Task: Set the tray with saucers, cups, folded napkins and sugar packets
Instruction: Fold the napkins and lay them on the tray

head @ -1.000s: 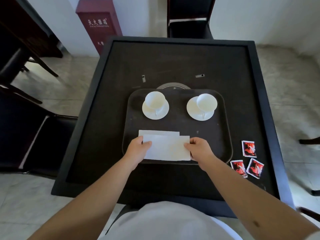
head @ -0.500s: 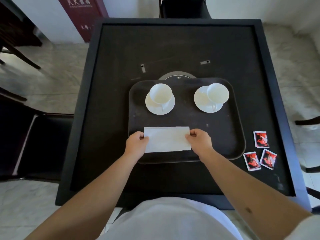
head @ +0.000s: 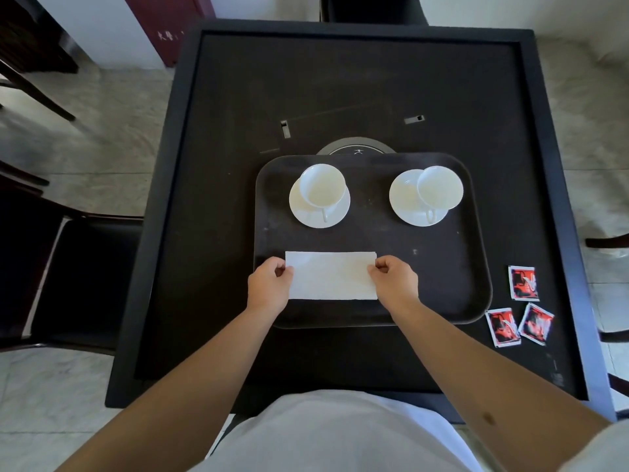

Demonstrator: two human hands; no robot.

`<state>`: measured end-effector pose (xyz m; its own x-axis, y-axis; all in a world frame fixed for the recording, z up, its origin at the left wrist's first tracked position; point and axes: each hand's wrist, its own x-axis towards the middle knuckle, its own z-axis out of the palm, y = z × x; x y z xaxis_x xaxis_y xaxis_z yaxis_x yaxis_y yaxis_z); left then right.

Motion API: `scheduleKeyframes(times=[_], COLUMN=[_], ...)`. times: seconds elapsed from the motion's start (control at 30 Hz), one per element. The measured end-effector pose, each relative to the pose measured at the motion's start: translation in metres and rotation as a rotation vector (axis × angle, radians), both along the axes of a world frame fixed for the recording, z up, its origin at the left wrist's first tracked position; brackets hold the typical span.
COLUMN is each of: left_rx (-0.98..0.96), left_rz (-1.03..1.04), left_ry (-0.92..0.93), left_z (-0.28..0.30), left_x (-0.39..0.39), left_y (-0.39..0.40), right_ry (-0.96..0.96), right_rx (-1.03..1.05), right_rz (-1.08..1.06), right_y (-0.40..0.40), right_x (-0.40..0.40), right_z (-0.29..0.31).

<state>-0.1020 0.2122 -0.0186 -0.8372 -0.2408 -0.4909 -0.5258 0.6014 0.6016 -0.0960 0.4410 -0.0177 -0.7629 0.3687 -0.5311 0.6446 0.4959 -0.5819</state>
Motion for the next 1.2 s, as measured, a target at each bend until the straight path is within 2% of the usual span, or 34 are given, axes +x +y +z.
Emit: scheduleKeyframes(times=[0.63, 0.7, 0.77, 0.9, 0.97, 1.03, 1.2], left_rx=[-0.009, -0.034, -0.107, -0.333, -0.395, -0.452, -0.487], left_rz=[0.014, -0.048, -0.211, -0.716, -0.87, -0.932, -0.95], left_ry=[-0.002, 0.038, 0.084, 0.242, 0.255, 0.226, 0.149], left_z=[0.002, 0.006, 0.01, 0.011, 0.014, 0.016, 0.022], left_x=[0.005, 0.01, 0.019, 0.035, 0.041, 0.045, 0.048], left_y=[-0.001, -0.002, -0.003, -0.007, -0.007, -0.006, -0.003], right_ry=[0.01, 0.012, 0.036, 0.124, 0.128, 0.109, 0.086], right_rx=[0.006, 0.075, 0.161, 0.389, 0.462, 0.498, 0.513], right_rz=[-0.058, 0.009, 0.139, 0.654, 0.844, 0.938, 0.974], right_y=[0.007, 0.007, 0.008, 0.008, 0.006, 0.004, 0.001], right_x=[0.007, 0.011, 0.018, 0.035, 0.043, 0.05, 0.057], right_z=[0.003, 0.006, 0.009, 0.013, 0.015, 0.016, 0.021])
